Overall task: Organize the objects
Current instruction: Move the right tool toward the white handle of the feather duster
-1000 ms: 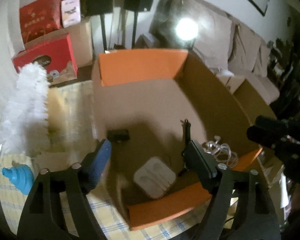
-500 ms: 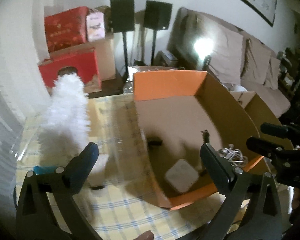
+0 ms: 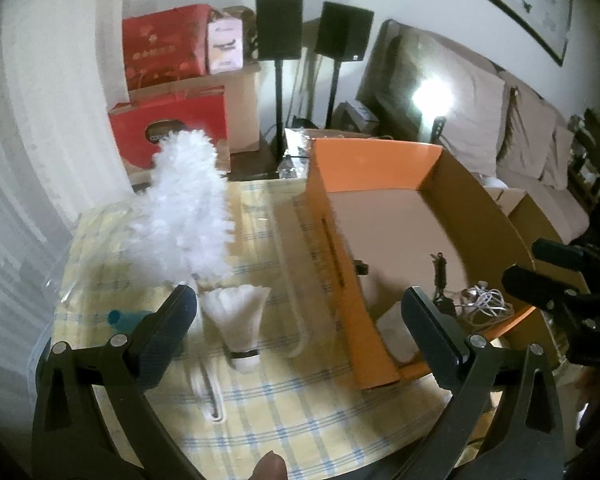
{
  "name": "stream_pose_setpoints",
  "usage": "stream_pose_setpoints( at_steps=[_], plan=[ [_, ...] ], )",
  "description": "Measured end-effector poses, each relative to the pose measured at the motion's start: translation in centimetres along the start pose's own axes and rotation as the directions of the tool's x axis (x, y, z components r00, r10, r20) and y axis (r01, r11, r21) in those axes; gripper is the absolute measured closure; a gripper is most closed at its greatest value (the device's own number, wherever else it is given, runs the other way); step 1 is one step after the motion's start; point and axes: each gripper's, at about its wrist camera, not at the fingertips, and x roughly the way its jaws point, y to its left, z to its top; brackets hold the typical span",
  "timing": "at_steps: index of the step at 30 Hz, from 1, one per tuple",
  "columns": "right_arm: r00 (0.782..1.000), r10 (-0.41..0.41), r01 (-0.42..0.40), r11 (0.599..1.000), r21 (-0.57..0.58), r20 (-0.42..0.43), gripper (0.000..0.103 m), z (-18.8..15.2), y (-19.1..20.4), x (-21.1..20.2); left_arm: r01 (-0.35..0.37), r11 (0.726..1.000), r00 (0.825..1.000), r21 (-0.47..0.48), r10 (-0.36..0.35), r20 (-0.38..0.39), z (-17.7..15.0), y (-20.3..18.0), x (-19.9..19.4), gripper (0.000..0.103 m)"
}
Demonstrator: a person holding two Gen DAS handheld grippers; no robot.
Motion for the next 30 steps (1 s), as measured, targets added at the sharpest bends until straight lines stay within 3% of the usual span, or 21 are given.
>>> stream_pose_setpoints(
  at_steps=[5,9,30],
  plan=[
    [1.0,0.018,-0.018,1.0,-0.009,0.004,0.013,0.1,1.7,0.3,-0.001,1.0,1.0,-0.016,0.001,0.008,-0.3,1.6,-0.7,0.0],
    [1.0,0.025,-0.025,1.0,-0.01,0.017,0.001,0.3,2.9,0.6,-0.012,0.999,1.0,-0.032,0.013,0.018,-0.5,3.1,-1.4,0.0],
    [0.99,0.14,-0.138,0.988,-0.065,0.031,0.001,1.0,10.7,2.6,-0.105,0.987,0.992,-0.117,0.112,0.051,-2.7,13.4,-4.5,0.0]
  ],
)
